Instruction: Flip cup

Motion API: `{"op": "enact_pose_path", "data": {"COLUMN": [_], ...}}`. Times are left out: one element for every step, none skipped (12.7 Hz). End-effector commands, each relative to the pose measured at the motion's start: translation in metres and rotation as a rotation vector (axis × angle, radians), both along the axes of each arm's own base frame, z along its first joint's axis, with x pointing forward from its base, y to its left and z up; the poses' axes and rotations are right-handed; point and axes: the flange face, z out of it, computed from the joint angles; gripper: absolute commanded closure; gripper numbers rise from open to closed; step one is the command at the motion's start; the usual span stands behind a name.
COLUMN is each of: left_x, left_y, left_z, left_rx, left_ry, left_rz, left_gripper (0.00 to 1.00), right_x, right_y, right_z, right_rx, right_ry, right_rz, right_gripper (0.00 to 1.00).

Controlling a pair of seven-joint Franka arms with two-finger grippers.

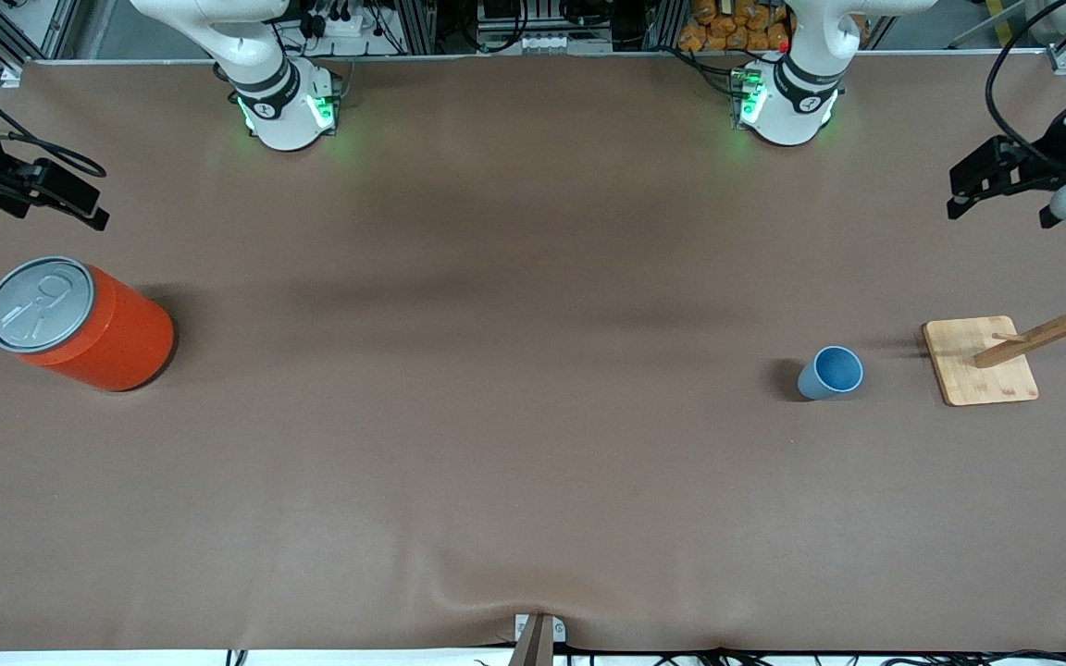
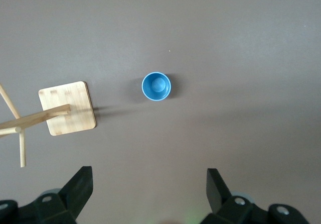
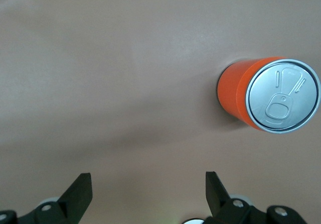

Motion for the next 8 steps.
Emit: {"op": "enact_pose_path", "data": {"left_x": [-0.002, -0.001, -0.001, -0.001, 0.007, 0.011, 0.011, 0.012], "left_y": [0.002, -0.002, -0.005, -0.005, -0.005, -0.005, -0.001, 0.007], "left_z": [0.004, 0.002, -0.008, -0.017, -0.028, -0.035, -0.038, -0.039], "left_rx": [-0.002, -0.014, -0.006, -0.004, -0.004, -0.005, -0.006, -0.007], "left_ry": [0.029, 0.035, 0.059, 0.089, 0.111, 0.122, 0.128, 0.127], "left_rz": [0.006, 0.005, 0.003, 0.006, 0.009, 0.009, 0.018, 0.033], "left_gripper": [0.00, 0.00, 0.00, 0.00, 0.00, 0.00, 0.00, 0.00], "right_x": [-0.006, -0.006, -0.007, -0.007, -0.007, -0.008, -0.007, -0.007], "right_y": [0.002, 0.002, 0.002, 0.001, 0.001, 0.002, 0.001, 0.001], "right_z": [0.001, 0.001, 0.002, 0.001, 0.001, 0.001, 0.001, 0.001], "right_rx": [-0.009, -0.009, -0.010, -0.010, -0.010, -0.010, -0.010, -0.010], "right_ry": [-0.002, -0.003, -0.003, -0.002, 0.000, 0.003, 0.003, 0.003], "right_rz": [0.034, 0.076, 0.101, 0.101, 0.101, 0.104, 0.101, 0.103], "right_gripper": [0.00, 0.00, 0.00, 0.00, 0.00, 0.00, 0.00, 0.00]}}
